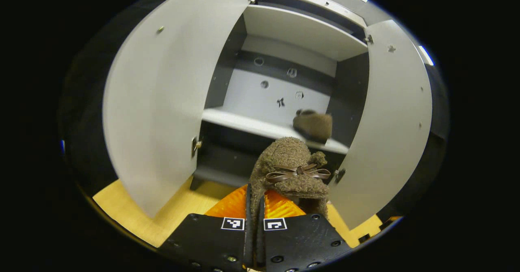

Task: Grab one shoe with the right hand and put it into the shoe cabinet, grab the other shoe with the left hand and put it into the shoe cabinet; then close the right door with the right hand and the left door with the left hand.

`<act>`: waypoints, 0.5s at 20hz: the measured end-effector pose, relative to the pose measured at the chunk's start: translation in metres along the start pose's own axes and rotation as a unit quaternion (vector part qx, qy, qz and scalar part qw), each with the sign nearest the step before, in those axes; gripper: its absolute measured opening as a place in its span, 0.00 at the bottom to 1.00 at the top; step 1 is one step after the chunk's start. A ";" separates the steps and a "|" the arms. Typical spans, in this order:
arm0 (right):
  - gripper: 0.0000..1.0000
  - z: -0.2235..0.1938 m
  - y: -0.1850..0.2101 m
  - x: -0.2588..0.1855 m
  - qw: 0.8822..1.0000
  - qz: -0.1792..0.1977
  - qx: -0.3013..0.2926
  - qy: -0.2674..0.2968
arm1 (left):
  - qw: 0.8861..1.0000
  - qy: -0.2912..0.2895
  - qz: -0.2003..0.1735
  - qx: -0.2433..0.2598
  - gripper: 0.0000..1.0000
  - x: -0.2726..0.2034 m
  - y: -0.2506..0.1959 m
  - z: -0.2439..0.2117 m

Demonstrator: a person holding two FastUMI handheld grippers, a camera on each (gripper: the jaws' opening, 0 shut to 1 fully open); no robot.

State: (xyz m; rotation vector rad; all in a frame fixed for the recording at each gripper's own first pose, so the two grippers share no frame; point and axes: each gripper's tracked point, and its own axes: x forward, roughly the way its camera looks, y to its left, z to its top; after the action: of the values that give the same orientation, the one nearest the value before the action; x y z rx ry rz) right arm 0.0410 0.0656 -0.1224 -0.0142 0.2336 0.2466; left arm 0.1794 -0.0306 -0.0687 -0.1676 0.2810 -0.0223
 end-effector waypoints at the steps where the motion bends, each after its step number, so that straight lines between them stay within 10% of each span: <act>1: 0.89 0.002 0.000 -0.001 1.000 0.000 0.001 -0.003 | 1.000 -0.014 -0.012 -0.002 0.03 0.017 -0.010 0.030; 5: 0.89 0.006 -0.007 -0.010 1.000 -0.017 0.006 -0.013 | 0.999 -0.034 0.009 0.025 0.03 0.101 -0.022 0.115; 10: 0.89 0.003 -0.021 -0.014 0.999 -0.042 0.029 -0.006 | 0.998 0.035 0.046 0.022 0.03 0.213 -0.008 0.115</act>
State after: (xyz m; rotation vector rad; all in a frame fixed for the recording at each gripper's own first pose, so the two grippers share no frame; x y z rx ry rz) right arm 0.0336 0.0420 -0.1166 0.0353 0.2273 0.1556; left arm 0.4155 -0.0293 -0.0170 -0.1109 0.3570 0.0568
